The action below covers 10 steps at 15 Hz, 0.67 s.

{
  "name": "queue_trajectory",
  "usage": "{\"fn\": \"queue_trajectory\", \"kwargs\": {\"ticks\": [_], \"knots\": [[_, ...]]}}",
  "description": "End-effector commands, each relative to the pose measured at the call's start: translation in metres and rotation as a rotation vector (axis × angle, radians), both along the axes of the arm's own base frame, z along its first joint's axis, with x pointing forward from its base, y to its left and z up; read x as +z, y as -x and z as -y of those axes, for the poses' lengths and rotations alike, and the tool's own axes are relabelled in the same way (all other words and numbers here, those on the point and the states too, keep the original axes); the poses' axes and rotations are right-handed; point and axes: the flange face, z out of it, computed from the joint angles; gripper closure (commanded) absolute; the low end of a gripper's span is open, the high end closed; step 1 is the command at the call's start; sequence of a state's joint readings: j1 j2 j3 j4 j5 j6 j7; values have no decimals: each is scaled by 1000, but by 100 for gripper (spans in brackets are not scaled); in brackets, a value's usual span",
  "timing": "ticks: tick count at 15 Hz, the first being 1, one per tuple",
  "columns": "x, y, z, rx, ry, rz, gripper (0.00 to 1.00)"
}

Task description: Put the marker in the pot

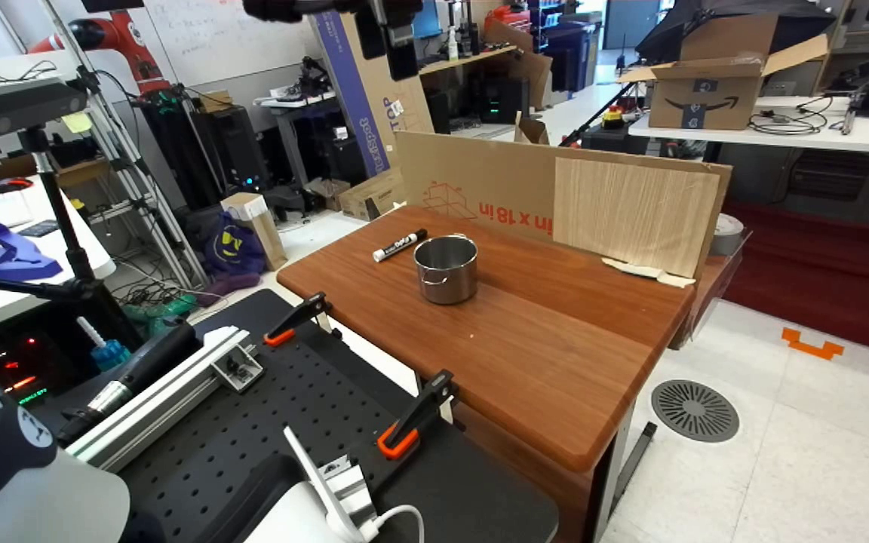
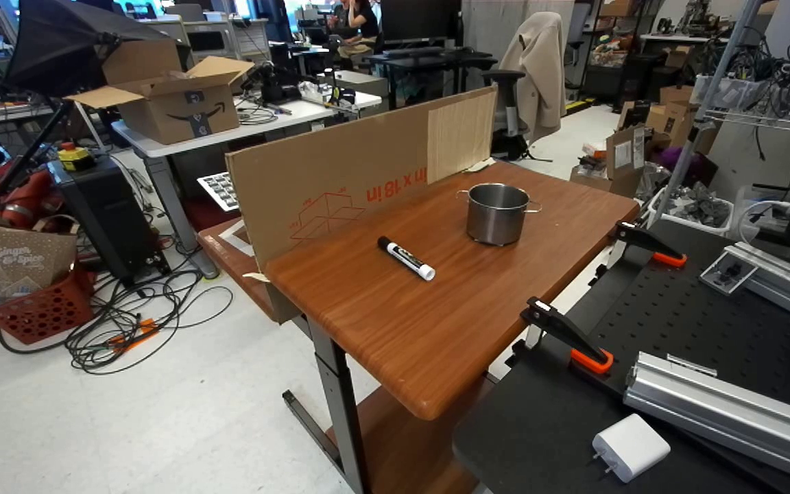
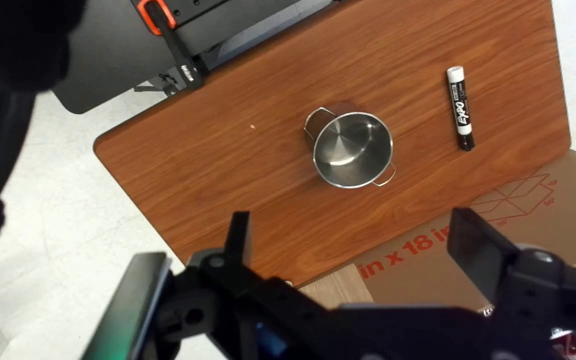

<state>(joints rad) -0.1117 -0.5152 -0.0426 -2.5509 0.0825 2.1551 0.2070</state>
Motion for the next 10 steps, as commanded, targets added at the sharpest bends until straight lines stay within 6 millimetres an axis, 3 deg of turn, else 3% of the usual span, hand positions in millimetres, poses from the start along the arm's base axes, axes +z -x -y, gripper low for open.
{"fn": "queue_trajectory", "kwargs": {"ticks": [1,4,6,10], "knots": [[-23,-26,-39,-26,17,50,0],[-58,-51,-87,10,50,52,0],[-80,-64,-107,24,55,63,0],[-124,-90,-124,39,45,81,0]]}}
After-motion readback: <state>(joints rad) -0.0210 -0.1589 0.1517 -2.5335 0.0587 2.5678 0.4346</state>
